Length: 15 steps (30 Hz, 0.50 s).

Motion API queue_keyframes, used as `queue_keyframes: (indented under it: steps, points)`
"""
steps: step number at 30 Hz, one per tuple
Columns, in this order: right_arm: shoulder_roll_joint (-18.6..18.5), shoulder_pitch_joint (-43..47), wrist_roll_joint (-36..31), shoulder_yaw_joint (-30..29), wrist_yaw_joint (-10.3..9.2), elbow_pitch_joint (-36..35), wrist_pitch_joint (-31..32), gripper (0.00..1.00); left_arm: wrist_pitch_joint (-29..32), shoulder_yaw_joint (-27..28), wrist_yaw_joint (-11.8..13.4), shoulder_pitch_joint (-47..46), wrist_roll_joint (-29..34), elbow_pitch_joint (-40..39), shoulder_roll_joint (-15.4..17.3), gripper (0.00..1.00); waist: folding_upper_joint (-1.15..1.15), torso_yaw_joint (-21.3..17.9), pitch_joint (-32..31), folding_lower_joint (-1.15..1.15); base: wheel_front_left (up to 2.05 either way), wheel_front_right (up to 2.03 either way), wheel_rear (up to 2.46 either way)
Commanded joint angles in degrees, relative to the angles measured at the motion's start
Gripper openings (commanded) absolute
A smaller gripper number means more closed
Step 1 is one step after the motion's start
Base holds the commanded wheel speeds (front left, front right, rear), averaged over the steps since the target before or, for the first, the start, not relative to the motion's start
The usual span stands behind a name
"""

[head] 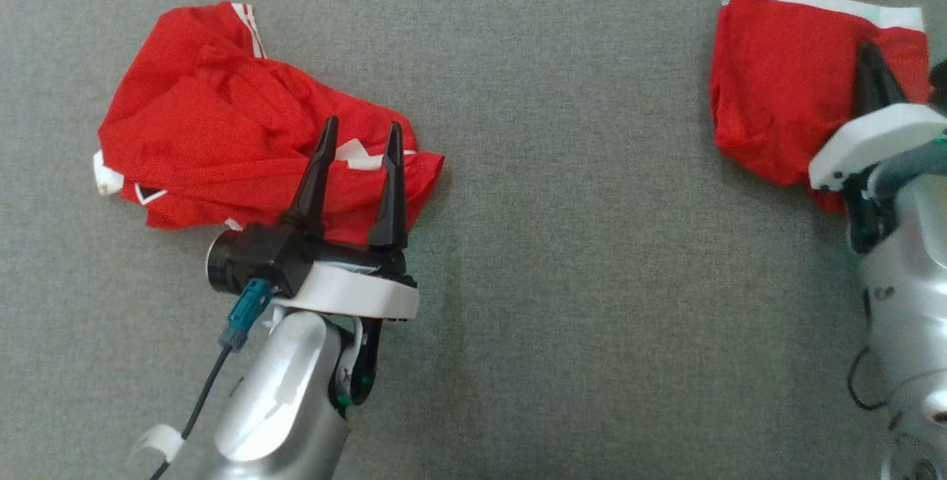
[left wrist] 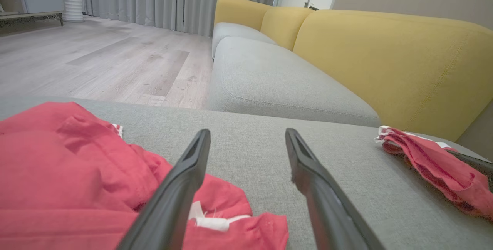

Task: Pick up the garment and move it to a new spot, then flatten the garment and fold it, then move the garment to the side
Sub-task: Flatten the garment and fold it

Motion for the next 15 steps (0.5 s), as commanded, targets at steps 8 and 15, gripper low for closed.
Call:
queue_keyframes:
  steps: [8,15]
  points:
    - [5.9,-3.9,-0.1,10.6,-0.10,1.8,-5.4,0.00,-0.5,2.0,0.5,-0.3,-0.2,-1.7,0.4,1.00,0.00,0.0,-1.3,-0.01,0.00,0.00,0.00]
    - [7.5,-2.6,1.3,16.1,-0.10,9.3,-5.6,0.00,-0.5,1.8,0.6,-0.1,-0.3,-1.5,0.4,1.00,0.00,-0.3,-2.3,-0.01,0.00,0.00,0.00]
